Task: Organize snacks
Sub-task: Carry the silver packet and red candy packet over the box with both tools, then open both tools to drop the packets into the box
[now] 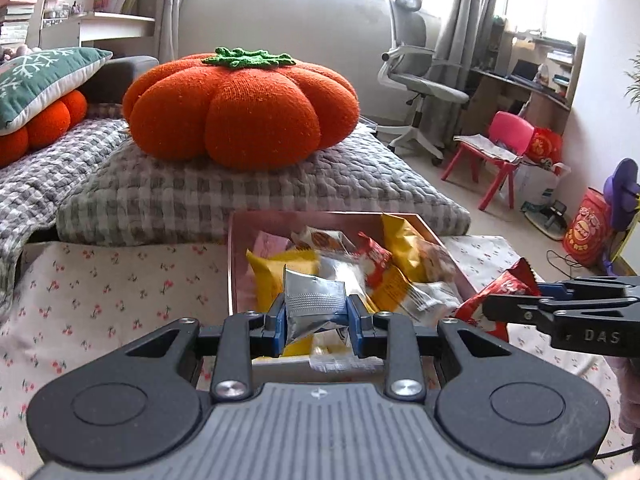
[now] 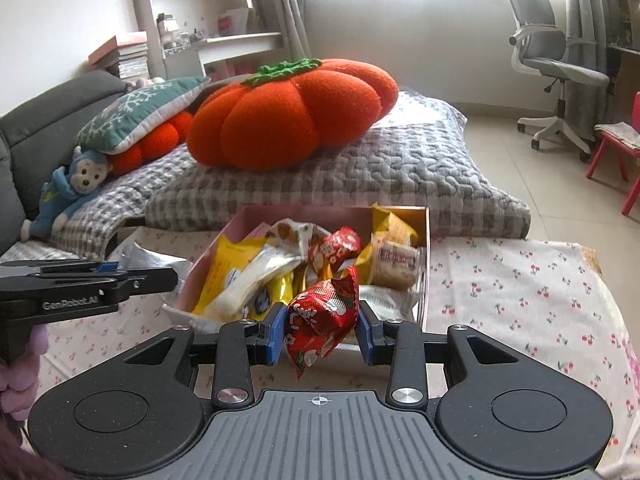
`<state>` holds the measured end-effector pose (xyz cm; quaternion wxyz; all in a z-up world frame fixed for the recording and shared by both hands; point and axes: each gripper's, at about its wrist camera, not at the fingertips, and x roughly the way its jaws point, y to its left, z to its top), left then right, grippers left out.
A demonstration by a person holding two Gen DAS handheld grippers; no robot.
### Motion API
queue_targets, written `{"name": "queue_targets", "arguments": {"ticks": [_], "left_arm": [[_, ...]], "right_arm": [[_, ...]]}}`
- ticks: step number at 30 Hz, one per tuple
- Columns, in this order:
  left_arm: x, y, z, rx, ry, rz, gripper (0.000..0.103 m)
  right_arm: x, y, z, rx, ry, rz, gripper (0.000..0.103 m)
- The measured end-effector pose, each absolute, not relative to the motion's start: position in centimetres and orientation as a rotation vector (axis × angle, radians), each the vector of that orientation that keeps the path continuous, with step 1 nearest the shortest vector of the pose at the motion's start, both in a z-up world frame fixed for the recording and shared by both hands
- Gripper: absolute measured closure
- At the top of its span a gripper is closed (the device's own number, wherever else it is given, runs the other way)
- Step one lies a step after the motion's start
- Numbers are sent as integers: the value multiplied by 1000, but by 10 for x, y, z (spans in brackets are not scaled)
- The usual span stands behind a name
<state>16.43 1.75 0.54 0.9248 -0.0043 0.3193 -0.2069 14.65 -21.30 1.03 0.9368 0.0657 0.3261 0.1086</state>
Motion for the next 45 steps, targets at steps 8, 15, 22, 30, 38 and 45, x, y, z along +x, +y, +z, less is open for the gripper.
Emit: {"name": "queue_targets", "arguments": {"ticks": [8,15,22,30,38,45], "left_arm": [[204,8,0,-33,663,-407,76],[233,3,-9,-25,679,-366,76],[250,1,-21,-17,706,-333,76],[260,-8,-25,36,705,-336,76],[269,-11,-27,39,699,-326,74],[269,-10,-29,34,686,-318,67]], "right_arm": [[181,-211,18,136,656,190,67],[215,-209,17,154,661,156,67],[247,-208,6,166,677,111,67],[275,-211,-9,198,695,46,67],[293,-208,-18,221,717,50,67],[299,-205,-27,240,725,43,65]]}}
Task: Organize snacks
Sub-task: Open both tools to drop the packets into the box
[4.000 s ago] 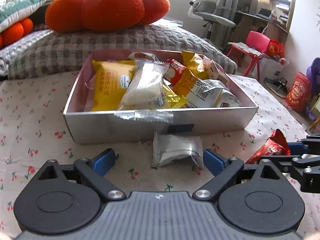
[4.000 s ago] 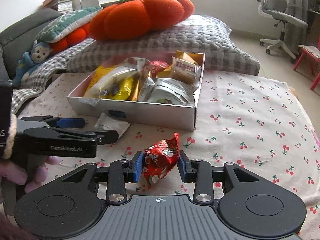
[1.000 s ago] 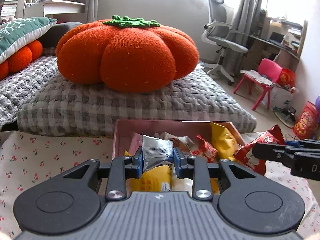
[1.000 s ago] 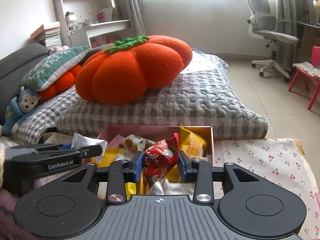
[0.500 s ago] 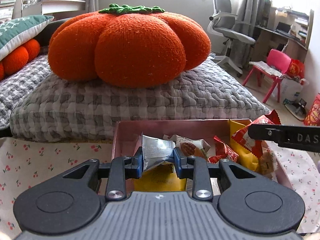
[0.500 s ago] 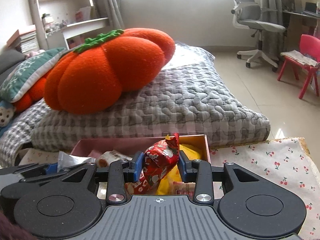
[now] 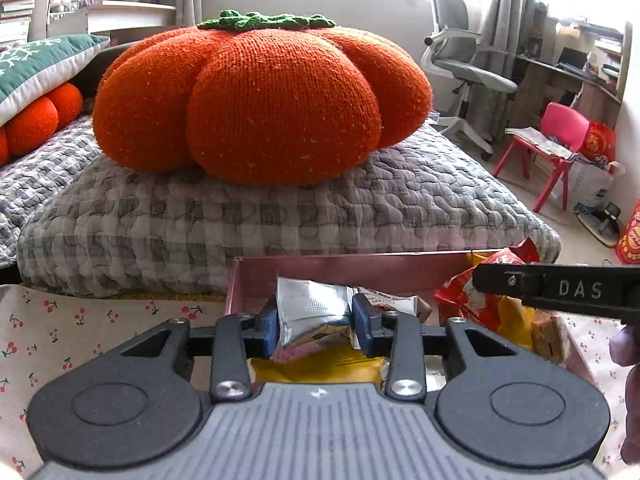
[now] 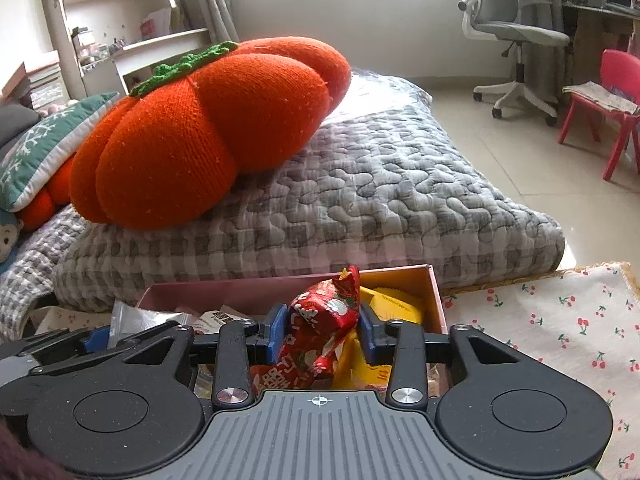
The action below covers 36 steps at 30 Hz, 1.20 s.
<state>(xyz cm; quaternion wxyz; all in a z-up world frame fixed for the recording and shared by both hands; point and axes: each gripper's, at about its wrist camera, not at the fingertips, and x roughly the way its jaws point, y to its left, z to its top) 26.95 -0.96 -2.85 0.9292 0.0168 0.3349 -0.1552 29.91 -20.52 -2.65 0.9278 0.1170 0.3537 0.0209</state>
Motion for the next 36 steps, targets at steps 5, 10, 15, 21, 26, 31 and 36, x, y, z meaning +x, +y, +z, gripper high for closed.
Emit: {"name": "queue_targets", "arguments": {"ticks": [5,10,15,21,26,31,36], "left_arm": [[264,-6,-27,36,678,-311,45],[256,-4,-22,48,683,-306,24],[237,3,-15,25,699,-286,7],[204,13,-11,39,724,-262,1],[182,21,-13,26,786,-223,1],[158,29,-12,25,795,-194,0],[136,33,-10,13,811,-172,0]], "right_arm": [[294,-211,-23,284,729,46,36],[286,-212,-13,268,729,48,30],[269,-211,-1,248,716,51,16],[234,-214,7,230,716,69,13],[201,-220,5,228,731,63,12],[168,-224,3,228,744,57,11],[136,-216,1,170,758,62,11]]}}
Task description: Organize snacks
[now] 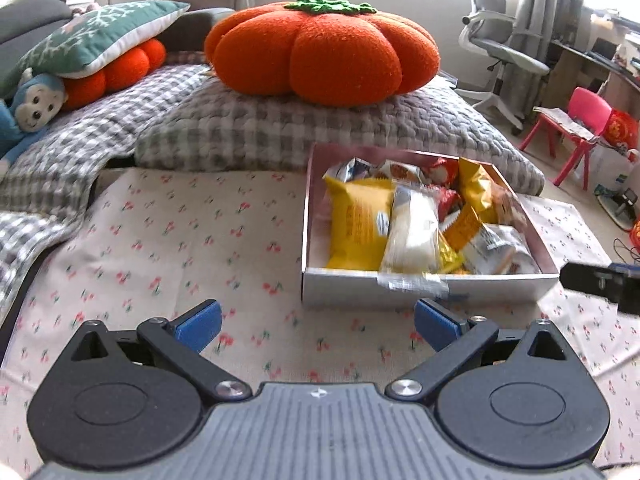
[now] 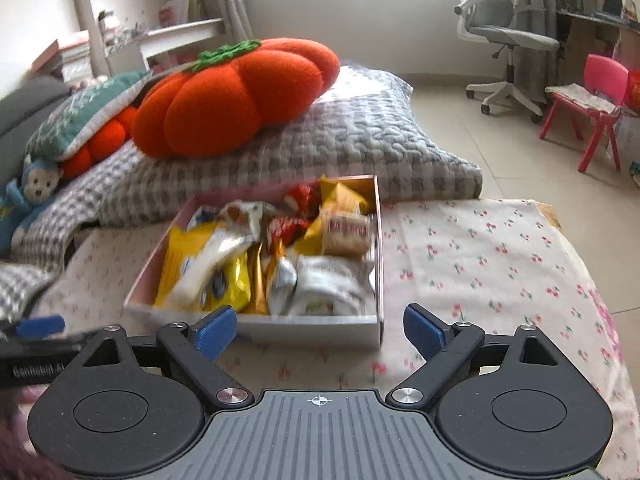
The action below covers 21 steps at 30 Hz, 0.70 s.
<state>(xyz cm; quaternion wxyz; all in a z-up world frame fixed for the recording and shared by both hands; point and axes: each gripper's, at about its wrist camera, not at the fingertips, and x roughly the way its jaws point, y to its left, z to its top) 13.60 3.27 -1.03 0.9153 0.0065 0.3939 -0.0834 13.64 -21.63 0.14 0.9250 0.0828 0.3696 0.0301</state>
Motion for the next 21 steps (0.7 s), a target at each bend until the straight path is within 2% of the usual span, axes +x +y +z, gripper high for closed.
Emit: {"name": "queue_targets", "arguments": {"ticks": [12,17,21], "left_arm": [[85,43,10,24,845,-95,0],[71,58,3,-85,873,-82,0],[69,55,0,-12,855,-59,0]], "right_arm": [[72,-203,-1,133,764,35,6],[55,-201,4,128,754,0,6],[40,-194,3,45,748,-34,6]]}}
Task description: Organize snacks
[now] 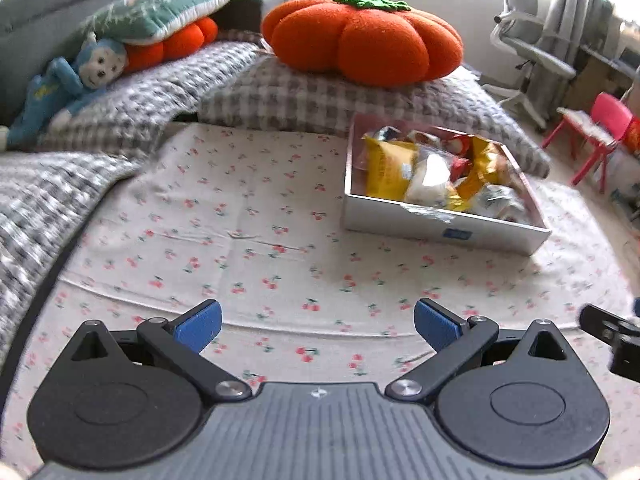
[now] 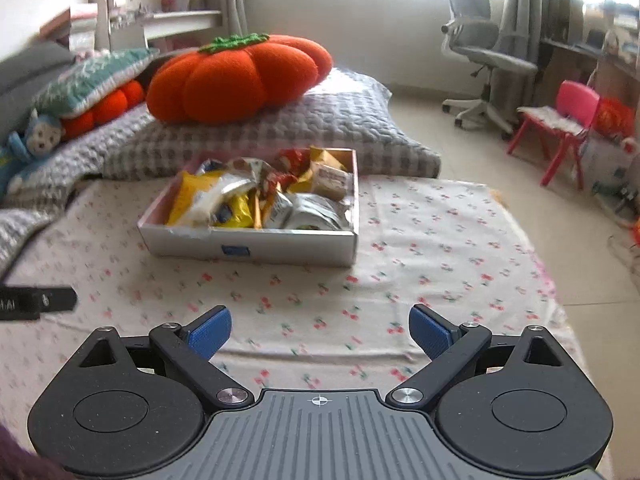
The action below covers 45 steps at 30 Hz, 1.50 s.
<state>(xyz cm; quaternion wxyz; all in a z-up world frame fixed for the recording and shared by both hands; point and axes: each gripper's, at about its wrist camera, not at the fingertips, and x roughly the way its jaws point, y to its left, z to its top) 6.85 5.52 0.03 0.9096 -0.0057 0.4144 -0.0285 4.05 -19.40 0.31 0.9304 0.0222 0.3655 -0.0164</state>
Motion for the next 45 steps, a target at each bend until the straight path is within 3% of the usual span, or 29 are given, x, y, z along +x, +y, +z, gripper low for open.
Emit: {"name": "queue_targets", "arguments": {"ticks": [9,45], "left_arm": [[56,43,6,19,859,-111,0],[41,13,11,76,845,-121,0]], "right_arm": [[34,-195,-10,66,819,-34,5],[37,-187,0,105,792,-31,5]]}}
